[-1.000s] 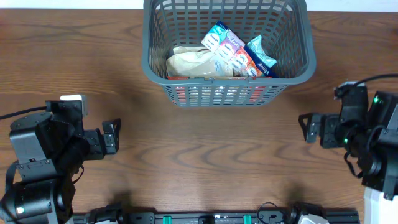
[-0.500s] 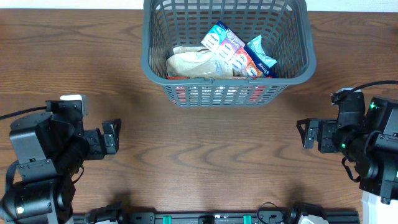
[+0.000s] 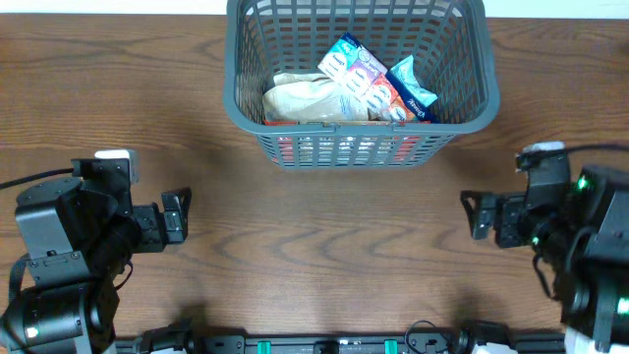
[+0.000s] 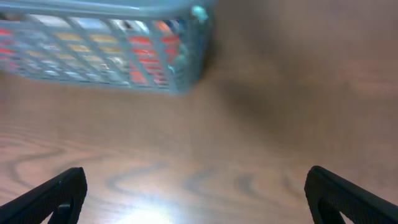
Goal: Pack container
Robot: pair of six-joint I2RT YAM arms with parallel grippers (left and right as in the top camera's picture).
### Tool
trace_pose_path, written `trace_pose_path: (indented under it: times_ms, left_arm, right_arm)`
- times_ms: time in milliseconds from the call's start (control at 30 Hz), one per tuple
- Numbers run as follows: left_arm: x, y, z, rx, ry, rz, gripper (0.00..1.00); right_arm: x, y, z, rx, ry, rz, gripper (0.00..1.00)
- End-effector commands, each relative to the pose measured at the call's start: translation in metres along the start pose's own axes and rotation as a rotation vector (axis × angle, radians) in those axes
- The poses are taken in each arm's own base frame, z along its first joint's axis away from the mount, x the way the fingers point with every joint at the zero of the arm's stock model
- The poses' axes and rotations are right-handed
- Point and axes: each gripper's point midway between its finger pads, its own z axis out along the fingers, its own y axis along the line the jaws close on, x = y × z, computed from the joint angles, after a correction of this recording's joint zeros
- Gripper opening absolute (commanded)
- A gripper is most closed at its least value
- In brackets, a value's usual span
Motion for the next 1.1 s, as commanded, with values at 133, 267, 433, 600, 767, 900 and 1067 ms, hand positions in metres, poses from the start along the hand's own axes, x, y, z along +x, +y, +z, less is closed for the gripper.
trace_pose_path:
  times_ms: [133,267,433,600,767,900,1067]
  left_arm:
    - [-0.001,-0.003,-0.001,0.013,-0.001,-0.012,0.99]
    - [-0.001,-0.003,-0.001,0.013,-0.001,-0.012,0.99]
    - [-0.001,-0.003,-0.001,0.013,-0.001,-0.012,0.98]
    - [-0.001,-0.003,-0.001,0.013,-0.001,-0.012,0.99]
    - [-0.001,-0.003,-0.001,0.013,-0.001,-0.012,0.99]
    - [-0.001,-0.003,-0.001,0.013,-0.001,-0.012,0.99]
    - [-0.001,-0.003,-0.001,0.013,-0.001,-0.012,0.99]
  right_arm:
    - [0.002,0.035,-0.019,-0.081,-0.298,-0.114,0.99]
    - [0.002,0.031,-0.022,-0.04,-0.442,-0.135,0.99]
    - [0.005,0.019,-0.006,0.032,-0.528,-0.132,0.99]
    - [0.01,0.006,0.016,0.104,-0.571,-0.115,0.99]
    - [0.021,-0.004,0.04,0.152,-0.623,-0.102,0.99]
    - [0.041,-0.005,0.063,0.153,-0.642,-0.103,0.99]
    - [0.062,-0.007,0.084,0.158,-0.665,-0.097,0.99]
